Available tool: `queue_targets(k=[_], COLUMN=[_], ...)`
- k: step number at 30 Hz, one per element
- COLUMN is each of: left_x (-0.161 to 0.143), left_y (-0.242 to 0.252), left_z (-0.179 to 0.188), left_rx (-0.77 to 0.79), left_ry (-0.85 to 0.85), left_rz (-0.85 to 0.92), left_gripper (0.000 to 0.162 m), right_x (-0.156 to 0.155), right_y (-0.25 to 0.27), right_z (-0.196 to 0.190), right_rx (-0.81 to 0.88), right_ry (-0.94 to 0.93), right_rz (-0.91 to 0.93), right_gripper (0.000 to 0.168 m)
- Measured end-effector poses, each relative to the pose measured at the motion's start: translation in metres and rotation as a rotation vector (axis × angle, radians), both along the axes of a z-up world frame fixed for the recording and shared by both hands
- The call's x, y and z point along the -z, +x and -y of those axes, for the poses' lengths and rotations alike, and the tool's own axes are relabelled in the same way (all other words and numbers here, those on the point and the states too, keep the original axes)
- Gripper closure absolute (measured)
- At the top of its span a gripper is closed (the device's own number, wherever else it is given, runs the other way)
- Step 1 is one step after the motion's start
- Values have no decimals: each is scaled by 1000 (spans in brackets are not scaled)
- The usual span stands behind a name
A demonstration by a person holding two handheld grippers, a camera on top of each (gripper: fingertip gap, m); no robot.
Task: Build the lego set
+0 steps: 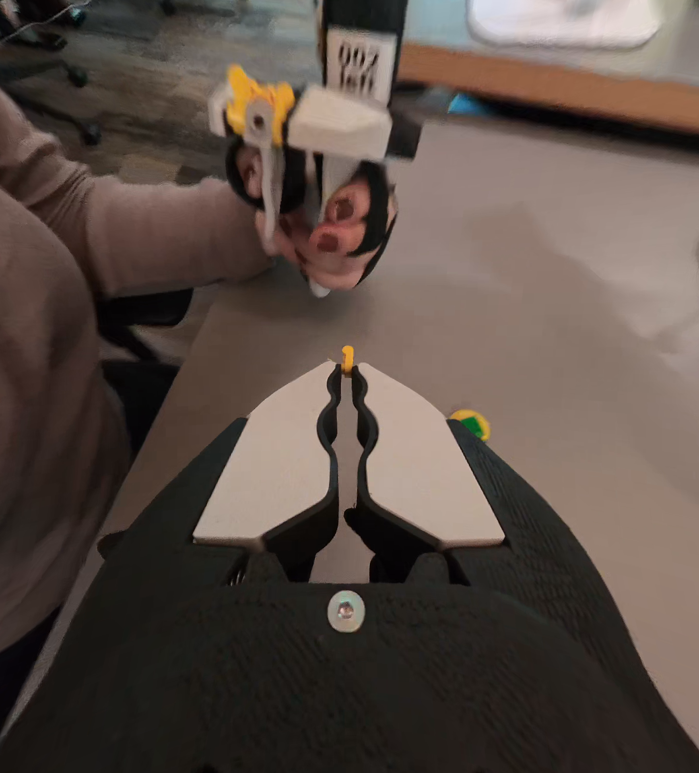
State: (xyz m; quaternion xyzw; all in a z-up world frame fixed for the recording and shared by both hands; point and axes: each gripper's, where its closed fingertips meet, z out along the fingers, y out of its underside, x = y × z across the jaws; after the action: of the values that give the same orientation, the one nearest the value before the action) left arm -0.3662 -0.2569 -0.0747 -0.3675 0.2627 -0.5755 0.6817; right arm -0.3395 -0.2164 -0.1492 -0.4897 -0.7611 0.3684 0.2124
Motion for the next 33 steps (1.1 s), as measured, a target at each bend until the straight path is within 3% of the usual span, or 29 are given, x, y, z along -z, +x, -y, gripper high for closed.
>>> queue_targets(k=[8, 14, 15, 18, 21, 26, 29, 31, 33], left_x=[-4, -3, -3, -4, -5, -6, -3, 0, 1], left_y=[-2, -2, -2, -6, -10, -13, -9, -4, -1], left_z=[14, 13, 12, 9, 3, -3, -6, -3, -1], left_rx=[70, 78, 77, 79, 83, 173, 255, 332, 367], left_ry=[47, 39, 34, 8, -44, -132, -203, -231, -241], left_rz=[20, 18, 19, 41, 70, 146, 154, 148, 142], left_gripper=[146, 146, 146, 146, 146, 145, 146, 146, 146], right_x=[90, 112, 113, 104, 68, -55, -73, -73, -67], right_y=[47, 45, 43, 38, 15, -26, -28, -30, -32], right_z=[6, -9, -13, -22, -32, 21, 43, 49, 48], right_rx=[-164, -93, -81, -36, 2, -103, -161, -194, -197], right_ry=[-123, -111, -79, 60, 309, 582, 771, 852, 881], right_rz=[782, 901, 884, 781, 465, -411, -529, -542, -497], right_gripper=[165, 160, 156, 120, 109, 115, 127, 141, 144])
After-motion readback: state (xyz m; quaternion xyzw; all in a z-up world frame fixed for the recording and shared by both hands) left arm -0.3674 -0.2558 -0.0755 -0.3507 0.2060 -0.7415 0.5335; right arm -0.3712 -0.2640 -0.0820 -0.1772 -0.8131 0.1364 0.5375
